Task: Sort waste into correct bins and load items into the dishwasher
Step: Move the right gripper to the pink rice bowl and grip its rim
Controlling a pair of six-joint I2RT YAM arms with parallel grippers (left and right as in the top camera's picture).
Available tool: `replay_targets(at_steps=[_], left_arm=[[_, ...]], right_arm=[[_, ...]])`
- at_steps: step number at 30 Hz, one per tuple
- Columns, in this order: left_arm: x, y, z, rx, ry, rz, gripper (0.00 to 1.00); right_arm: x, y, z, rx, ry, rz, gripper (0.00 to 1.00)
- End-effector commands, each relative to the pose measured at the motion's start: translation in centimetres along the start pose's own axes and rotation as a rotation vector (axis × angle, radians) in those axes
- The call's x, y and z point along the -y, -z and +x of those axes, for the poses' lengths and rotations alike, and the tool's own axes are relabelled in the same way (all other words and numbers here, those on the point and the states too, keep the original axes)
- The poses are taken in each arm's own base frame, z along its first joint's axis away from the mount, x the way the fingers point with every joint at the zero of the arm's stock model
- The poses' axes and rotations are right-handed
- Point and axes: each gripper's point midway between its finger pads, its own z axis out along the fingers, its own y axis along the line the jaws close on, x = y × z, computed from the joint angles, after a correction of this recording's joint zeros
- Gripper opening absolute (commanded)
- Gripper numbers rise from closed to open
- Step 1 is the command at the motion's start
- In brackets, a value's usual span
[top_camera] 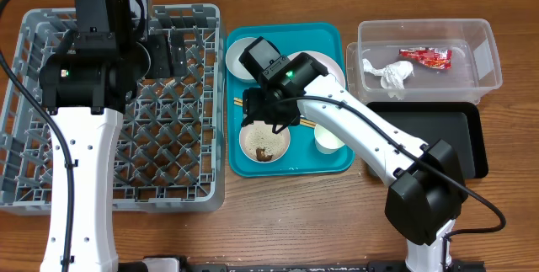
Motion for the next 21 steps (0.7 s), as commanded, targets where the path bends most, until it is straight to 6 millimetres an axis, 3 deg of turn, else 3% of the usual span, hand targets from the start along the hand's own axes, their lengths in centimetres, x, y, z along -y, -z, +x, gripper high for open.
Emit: replay_targets(at_steps=[1,16,21], left_arm=[[-0.3,0.5,-0.8,0.027,-0.006,-0.012,1.0],[-0.3,0.5,-0.8,0.026,-0.006,-0.012,1.0],[-0.3,0.5,-0.8,0.026,-0.007,-0.012,1.0]], right_arm=[[0.4,-0.1,-0.7,0.034,-0.085,0.02,0.7],[1.5,-3.3,-1.0,0.026,-0.159,0.088,0.69],[0.8,-3.4,-1.3,0.042,-0.153,0.068,0.66]])
